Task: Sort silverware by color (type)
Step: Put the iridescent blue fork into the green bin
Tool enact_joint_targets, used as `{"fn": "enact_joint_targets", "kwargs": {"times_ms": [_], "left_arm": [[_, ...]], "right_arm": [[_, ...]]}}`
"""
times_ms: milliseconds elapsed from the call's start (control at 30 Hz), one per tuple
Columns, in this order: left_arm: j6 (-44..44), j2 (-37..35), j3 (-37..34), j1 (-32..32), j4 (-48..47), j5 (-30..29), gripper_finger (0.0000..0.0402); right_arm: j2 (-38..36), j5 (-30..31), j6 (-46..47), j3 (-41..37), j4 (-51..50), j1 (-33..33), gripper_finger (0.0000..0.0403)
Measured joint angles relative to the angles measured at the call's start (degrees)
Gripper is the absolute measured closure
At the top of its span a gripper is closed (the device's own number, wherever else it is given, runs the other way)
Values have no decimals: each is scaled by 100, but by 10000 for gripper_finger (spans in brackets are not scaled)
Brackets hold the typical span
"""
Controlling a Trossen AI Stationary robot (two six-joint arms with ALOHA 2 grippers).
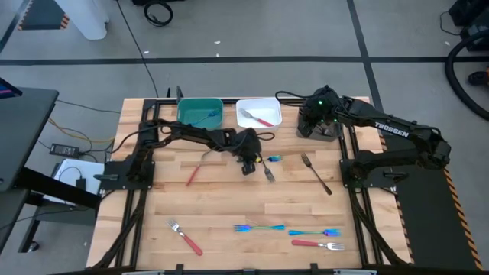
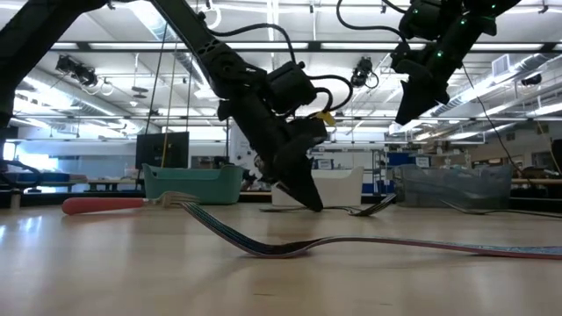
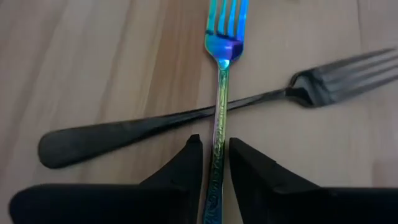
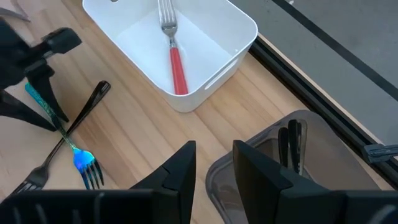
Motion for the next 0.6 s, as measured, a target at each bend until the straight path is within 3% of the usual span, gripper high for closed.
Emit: {"fn": "enact_joint_targets", "kwargs": {"times_ms": [333, 600], "left_arm": [[-292, 441, 245, 9, 231, 129, 317], [-96, 433, 245, 57, 205, 145, 389]], "right_arm": [[0, -2, 17, 0, -126, 0, 289], [-2, -2, 17, 0, -215, 0, 289]]}}
